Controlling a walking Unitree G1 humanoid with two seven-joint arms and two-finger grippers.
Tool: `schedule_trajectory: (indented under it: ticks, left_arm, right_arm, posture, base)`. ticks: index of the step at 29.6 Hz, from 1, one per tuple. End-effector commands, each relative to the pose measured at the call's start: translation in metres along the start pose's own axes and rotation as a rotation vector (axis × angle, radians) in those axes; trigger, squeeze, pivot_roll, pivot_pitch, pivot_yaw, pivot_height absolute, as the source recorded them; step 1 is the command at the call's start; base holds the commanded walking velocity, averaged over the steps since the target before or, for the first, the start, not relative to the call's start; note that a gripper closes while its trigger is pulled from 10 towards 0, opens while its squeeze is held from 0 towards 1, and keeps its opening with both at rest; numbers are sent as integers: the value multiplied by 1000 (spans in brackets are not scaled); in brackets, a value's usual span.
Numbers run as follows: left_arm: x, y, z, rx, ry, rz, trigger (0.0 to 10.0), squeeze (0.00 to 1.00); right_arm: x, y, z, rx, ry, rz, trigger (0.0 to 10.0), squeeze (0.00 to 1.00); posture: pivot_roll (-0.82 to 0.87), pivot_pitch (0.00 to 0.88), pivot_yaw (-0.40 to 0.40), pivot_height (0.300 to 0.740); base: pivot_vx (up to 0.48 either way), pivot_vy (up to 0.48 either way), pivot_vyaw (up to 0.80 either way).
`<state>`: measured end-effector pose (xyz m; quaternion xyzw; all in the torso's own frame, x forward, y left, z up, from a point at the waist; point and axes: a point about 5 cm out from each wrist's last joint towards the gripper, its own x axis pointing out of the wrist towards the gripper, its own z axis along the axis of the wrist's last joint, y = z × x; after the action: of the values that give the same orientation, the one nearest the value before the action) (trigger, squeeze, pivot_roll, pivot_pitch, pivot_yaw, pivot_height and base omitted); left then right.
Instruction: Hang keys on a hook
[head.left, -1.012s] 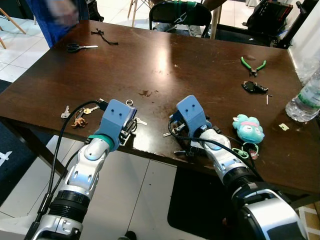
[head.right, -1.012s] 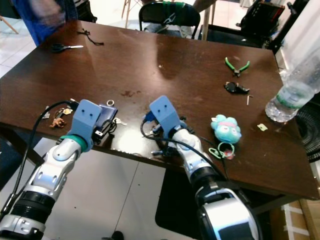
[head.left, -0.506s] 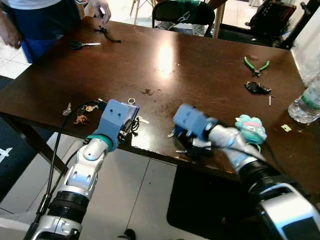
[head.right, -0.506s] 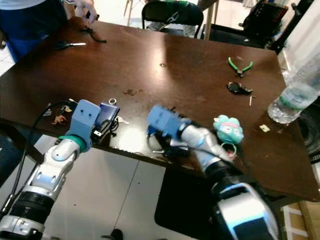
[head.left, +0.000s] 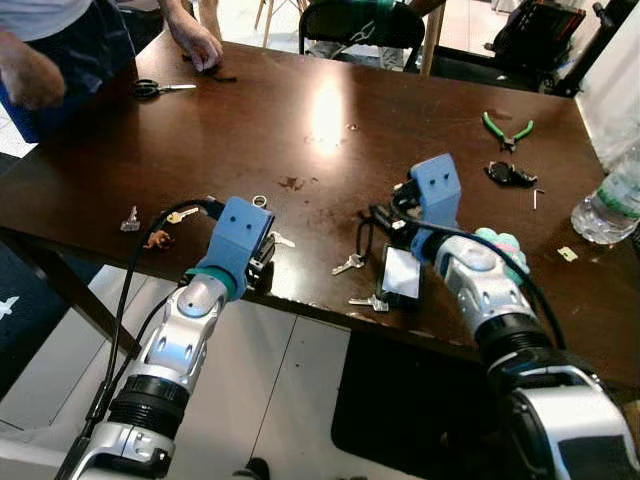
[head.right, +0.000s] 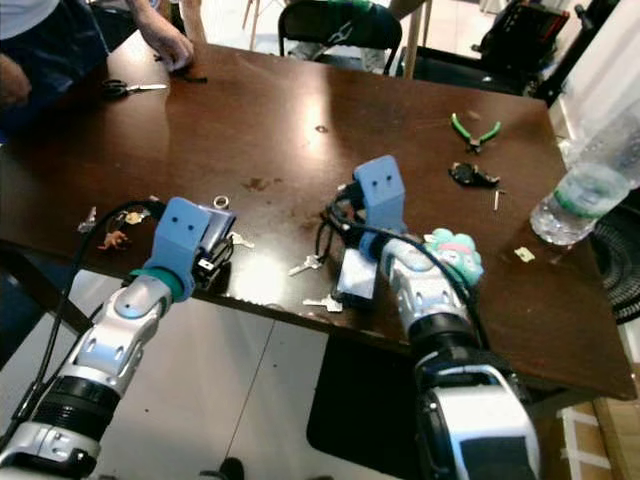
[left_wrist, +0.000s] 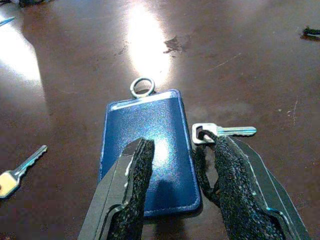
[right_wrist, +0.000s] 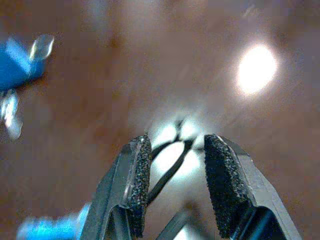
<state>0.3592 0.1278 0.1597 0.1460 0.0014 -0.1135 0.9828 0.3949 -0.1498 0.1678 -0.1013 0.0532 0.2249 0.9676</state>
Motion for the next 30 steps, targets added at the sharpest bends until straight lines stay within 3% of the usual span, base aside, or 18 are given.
schedule_trajectory:
  ticks: [1, 8, 20, 24, 25, 26, 28, 29, 30]
  left_arm:
    - [1, -2, -4, -3, 11, -3, 10000, 0]
    - [1, -1, -3, -5, 9, 5, 10000, 0]
    - [1, 2, -4, -6, 11, 19, 10000, 0]
    - [1, 2, -4, -7, 12, 21, 10000, 0]
    - [1, 2, -5, -7, 12, 22, 10000, 0]
    - [0, 3, -5, -9, 13, 24, 10000, 0]
    - [0, 3, -5, -9, 13, 24, 10000, 0]
    - [0, 3, -5, -10, 13, 25, 10000, 0]
    - [0, 3, -5, -13, 13, 27, 10000, 0]
  right_arm:
    - [-2, 4, -16, -36, 87, 33, 10000, 0]
    - [-5, -6, -23, -91, 178, 7, 10000, 0]
    - [-6, -10, -25, -130, 206, -41, 10000, 0]
    - [-6, -9, -30, -133, 225, -40, 9569, 0]
    - [-6, -6, -33, -125, 243, -34, 7137, 0]
    - [-5, -4, -37, -95, 265, -35, 2588, 0]
    - [-5, -4, -37, -95, 265, -35, 2588, 0]
    - [-5, -2, -41, -66, 284, -41, 0, 0]
    - [-6, 0, -45, -29, 302, -49, 0, 0]
  posture:
    - [-95, 123, 44, 740]
    - [-89, 123, 40, 740]
    - [-82, 128, 39, 740]
    - [-79, 130, 41, 740]
    - [-78, 131, 41, 740]
    - [-78, 132, 41, 740]
    - [-78, 132, 41, 740]
    - [-78, 132, 41, 740]
    - [-79, 135, 40, 740]
  base:
    - [0, 0, 0]
    - [0, 0, 0]
    - [0, 0, 0]
    - [0, 0, 0]
    - [0, 0, 0]
    - [0, 0, 0]
    - [0, 0, 0]
    - [0, 0, 0]
    - [0, 0, 0]
